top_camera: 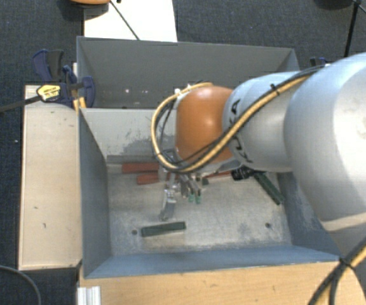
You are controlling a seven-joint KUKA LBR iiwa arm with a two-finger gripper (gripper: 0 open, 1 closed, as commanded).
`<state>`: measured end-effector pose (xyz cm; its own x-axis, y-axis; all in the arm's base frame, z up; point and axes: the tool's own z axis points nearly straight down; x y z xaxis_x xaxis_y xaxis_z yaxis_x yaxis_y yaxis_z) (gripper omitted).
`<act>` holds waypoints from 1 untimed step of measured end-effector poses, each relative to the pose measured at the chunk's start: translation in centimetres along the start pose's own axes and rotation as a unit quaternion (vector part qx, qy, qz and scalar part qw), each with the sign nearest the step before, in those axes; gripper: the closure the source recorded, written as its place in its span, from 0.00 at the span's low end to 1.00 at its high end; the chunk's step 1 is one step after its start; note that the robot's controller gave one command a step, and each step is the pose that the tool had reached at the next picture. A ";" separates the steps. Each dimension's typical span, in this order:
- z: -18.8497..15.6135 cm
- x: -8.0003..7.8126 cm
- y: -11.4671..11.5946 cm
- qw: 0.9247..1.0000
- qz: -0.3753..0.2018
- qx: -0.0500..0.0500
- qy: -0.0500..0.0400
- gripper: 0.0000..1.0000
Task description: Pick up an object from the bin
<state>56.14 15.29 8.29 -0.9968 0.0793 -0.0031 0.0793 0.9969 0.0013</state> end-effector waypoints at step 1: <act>-0.8 -0.1 -1.7 1.000 -0.019 0.001 0.001 0.00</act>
Offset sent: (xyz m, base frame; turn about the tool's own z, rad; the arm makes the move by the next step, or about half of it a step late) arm 0.0121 -0.0188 0.0010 0.0297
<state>56.12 13.57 9.08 -0.9991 0.0417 -0.0010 0.0417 0.9991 0.0000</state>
